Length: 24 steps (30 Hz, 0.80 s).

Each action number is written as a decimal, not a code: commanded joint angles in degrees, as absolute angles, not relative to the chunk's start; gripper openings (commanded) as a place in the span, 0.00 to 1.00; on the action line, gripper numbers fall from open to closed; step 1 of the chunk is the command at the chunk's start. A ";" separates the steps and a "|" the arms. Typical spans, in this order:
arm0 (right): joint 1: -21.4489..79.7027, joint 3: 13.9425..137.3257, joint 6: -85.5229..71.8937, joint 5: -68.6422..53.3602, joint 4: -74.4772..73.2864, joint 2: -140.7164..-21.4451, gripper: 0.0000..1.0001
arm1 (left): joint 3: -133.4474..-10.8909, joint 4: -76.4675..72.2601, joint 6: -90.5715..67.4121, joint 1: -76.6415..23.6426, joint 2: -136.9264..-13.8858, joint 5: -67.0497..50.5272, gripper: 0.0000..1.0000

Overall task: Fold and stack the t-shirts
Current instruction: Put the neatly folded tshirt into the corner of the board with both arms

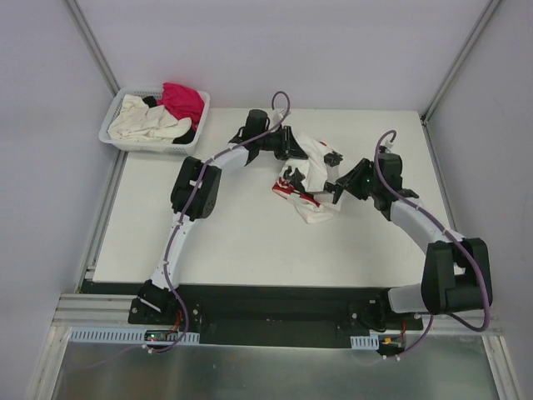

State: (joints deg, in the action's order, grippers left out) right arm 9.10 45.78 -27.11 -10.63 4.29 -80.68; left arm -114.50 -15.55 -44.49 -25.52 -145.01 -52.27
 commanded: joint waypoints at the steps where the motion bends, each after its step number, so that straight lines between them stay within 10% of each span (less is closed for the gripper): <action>1: 7.39 45.00 -24.79 -9.05 0.26 -73.67 0.32 | -116.28 -19.25 -44.56 -23.73 -145.11 -52.47 0.19; 10: 5.80 47.90 -24.96 -9.40 -2.81 -68.56 0.34 | -116.28 -20.21 -44.47 -23.29 -144.58 -53.26 0.99; 18: 7.64 45.10 -24.35 -9.67 -4.83 -64.96 0.36 | -106.04 -23.81 -44.83 -22.68 -136.51 -54.23 0.99; 24: 7.91 38.32 -22.33 -8.35 -0.88 -65.74 0.58 | -90.73 -29.17 -43.94 -21.18 -127.01 -53.96 0.99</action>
State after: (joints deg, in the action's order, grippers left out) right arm 7.64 41.15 -24.32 -9.45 -2.72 -65.28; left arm -97.60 -21.63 -44.86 -22.76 -136.22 -52.36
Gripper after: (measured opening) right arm 0.550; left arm 0.990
